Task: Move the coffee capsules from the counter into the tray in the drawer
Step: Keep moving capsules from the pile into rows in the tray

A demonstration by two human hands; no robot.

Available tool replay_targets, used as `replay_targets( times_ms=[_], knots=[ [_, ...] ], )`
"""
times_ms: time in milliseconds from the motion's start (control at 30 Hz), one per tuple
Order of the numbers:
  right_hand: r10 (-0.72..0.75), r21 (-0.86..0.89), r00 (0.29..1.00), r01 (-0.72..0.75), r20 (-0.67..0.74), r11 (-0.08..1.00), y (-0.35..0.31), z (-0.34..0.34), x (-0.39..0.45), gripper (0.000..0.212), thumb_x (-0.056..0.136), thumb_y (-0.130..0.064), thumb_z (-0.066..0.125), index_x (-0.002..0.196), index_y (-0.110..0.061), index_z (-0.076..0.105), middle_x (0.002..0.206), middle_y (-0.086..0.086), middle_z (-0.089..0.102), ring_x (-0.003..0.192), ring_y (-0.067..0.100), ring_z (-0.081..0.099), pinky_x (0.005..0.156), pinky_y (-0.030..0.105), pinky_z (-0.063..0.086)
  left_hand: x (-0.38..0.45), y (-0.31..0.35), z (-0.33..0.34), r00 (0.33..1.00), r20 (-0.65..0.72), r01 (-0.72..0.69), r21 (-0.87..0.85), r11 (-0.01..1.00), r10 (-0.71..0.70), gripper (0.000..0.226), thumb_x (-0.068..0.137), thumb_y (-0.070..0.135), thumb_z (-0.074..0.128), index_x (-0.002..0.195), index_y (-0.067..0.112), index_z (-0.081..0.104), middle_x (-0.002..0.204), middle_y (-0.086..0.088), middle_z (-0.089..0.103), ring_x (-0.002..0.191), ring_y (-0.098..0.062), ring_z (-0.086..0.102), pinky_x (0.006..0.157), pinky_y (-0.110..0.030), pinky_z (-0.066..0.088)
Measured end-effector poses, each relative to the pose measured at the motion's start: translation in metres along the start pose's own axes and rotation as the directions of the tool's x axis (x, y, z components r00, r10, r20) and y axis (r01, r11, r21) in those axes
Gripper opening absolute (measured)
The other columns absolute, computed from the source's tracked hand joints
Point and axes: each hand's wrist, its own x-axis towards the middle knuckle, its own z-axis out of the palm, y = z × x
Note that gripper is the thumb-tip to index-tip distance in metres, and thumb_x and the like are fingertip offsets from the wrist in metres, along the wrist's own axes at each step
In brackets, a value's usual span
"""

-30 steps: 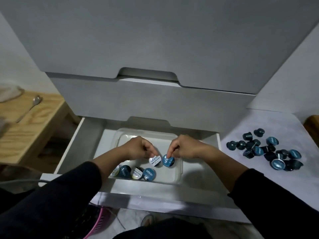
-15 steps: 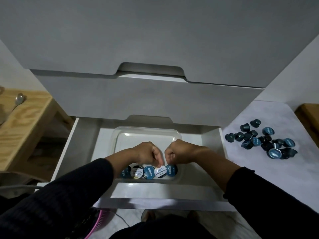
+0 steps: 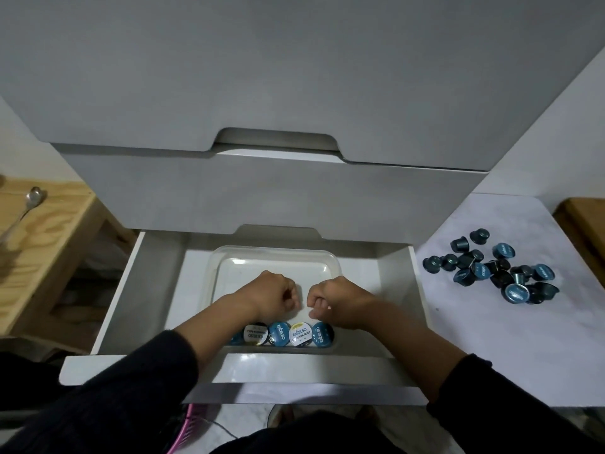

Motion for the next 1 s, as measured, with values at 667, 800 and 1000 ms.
replay_targets(
  times_ms=[667, 800, 1000],
  knots=[
    [-0.249, -0.276, 0.565, 0.039, -0.787, 0.96, -0.003, 0.017, -0.072, 0.027, 0.089, -0.017, 0.049, 0.103, 0.0, 0.066, 0.097, 0.016, 0.07, 0.088, 0.025, 0.066, 0.077, 0.028, 0.057, -0.056, 0.088, 0.023, 0.752, -0.638, 0.14, -0.089, 0.986, -0.165, 0.045, 0.095, 0.035, 0.039, 0.138, 0.024, 0.033, 0.14, 0.001, 0.043, 0.13, -0.013, 0.037, 0.103, -0.024, 0.036],
    [-0.132, -0.128, 0.517, 0.044, -0.845, 0.991, 0.036, -0.003, -0.106, 0.027, 0.082, -0.017, 0.051, 0.102, -0.006, 0.065, 0.096, 0.011, 0.068, 0.089, 0.02, 0.064, 0.077, 0.021, 0.053, -0.042, 0.139, 0.036, 0.748, -0.657, 0.008, -0.134, 0.991, -0.095, 0.041, 0.094, 0.034, 0.041, 0.133, 0.023, 0.044, 0.136, 0.0, 0.051, 0.125, -0.016, 0.045, 0.105, -0.025, 0.035],
    [0.033, 0.017, 0.521, -0.036, -0.853, 0.999, 0.139, -0.03, -0.153, 0.034, 0.085, -0.027, 0.043, 0.107, -0.01, 0.062, 0.101, 0.009, 0.067, 0.09, 0.02, 0.065, 0.074, 0.029, 0.056, -0.003, 0.238, 0.072, 0.77, -0.637, -0.135, -0.213, 0.968, -0.033, 0.035, 0.093, 0.029, 0.045, 0.125, 0.021, 0.054, 0.127, 0.0, 0.058, 0.116, -0.016, 0.052, 0.099, -0.023, 0.038]
  ],
)
